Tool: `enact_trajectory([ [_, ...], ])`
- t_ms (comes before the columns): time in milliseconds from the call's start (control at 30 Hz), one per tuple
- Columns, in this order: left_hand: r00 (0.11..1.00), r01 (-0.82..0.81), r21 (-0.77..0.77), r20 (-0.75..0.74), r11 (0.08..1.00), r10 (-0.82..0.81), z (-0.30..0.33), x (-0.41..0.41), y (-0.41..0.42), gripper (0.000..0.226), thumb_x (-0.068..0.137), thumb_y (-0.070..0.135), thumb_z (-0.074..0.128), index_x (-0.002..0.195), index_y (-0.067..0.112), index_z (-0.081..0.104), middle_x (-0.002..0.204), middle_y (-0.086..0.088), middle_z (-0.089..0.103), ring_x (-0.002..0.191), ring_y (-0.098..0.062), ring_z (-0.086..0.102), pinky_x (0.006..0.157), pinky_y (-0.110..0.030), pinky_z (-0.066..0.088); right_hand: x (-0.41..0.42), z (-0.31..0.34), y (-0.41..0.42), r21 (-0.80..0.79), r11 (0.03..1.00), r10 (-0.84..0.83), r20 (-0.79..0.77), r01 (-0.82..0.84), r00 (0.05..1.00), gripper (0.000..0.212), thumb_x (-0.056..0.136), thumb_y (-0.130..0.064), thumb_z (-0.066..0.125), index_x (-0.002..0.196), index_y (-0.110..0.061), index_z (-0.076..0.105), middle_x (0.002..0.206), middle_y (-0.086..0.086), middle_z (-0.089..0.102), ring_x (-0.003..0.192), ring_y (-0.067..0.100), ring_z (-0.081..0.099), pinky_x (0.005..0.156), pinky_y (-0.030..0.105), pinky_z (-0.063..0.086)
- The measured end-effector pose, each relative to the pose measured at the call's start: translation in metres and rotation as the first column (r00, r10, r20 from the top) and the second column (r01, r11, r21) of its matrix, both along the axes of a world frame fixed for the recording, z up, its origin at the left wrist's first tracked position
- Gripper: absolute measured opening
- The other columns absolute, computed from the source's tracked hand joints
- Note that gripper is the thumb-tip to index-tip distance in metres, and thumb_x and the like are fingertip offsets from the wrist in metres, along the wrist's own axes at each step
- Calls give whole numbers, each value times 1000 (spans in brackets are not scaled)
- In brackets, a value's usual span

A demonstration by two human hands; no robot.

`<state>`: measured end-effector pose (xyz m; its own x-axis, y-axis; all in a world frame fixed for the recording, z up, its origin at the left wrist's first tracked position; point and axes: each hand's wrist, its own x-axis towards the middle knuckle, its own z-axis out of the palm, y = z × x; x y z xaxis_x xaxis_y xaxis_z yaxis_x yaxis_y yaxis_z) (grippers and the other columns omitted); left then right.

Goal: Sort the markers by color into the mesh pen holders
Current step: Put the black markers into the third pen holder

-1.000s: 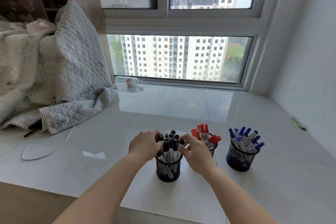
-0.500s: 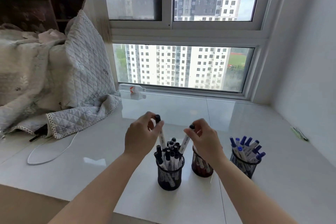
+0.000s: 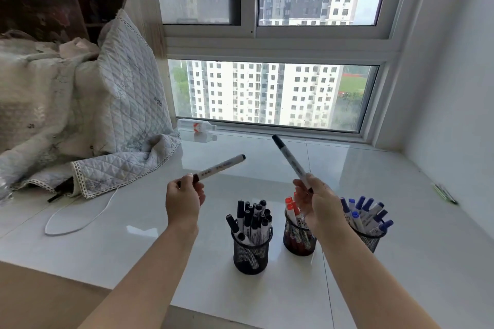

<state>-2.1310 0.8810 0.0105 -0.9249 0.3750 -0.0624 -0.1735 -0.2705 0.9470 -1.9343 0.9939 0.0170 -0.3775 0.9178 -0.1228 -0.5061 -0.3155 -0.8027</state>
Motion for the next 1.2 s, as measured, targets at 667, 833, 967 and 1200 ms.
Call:
enact_trajectory([
  [667,929,307,-14,-211,952,-303,-31,15,-4,10,98,17,41,92,24,43,85,1,73,80,-11,70,77,-34,51,-7,-49,-23,391,916,-130,496,-88,859,18,94,-23,50,81,-19,62,75,0,58,68,11,54,55,16,45],
  [833,930,303,-87,-190,949,-314,-38,13,1,18,99,29,39,88,19,49,89,-1,69,78,-10,69,70,-29,51,-12,-64,-29,524,830,-229,632,-190,741,14,89,-19,59,77,-25,56,73,-3,61,69,15,58,66,26,49],
  [967,919,254,-202,-255,946,-301,-44,14,1,23,95,38,45,85,24,61,90,4,66,85,-6,63,66,-26,49,-19,-74,-30,494,788,-215,780,-368,587,8,87,-25,62,89,-17,60,81,-5,62,72,3,56,57,9,39],
  [1200,885,161,-381,-354,910,-304,-45,8,0,11,85,28,65,78,31,57,80,11,63,78,-5,57,64,-21,41,-17,-65,-31,688,689,-432,643,-228,633,7,86,-21,62,81,-18,57,74,-4,62,70,10,60,60,10,41],
])
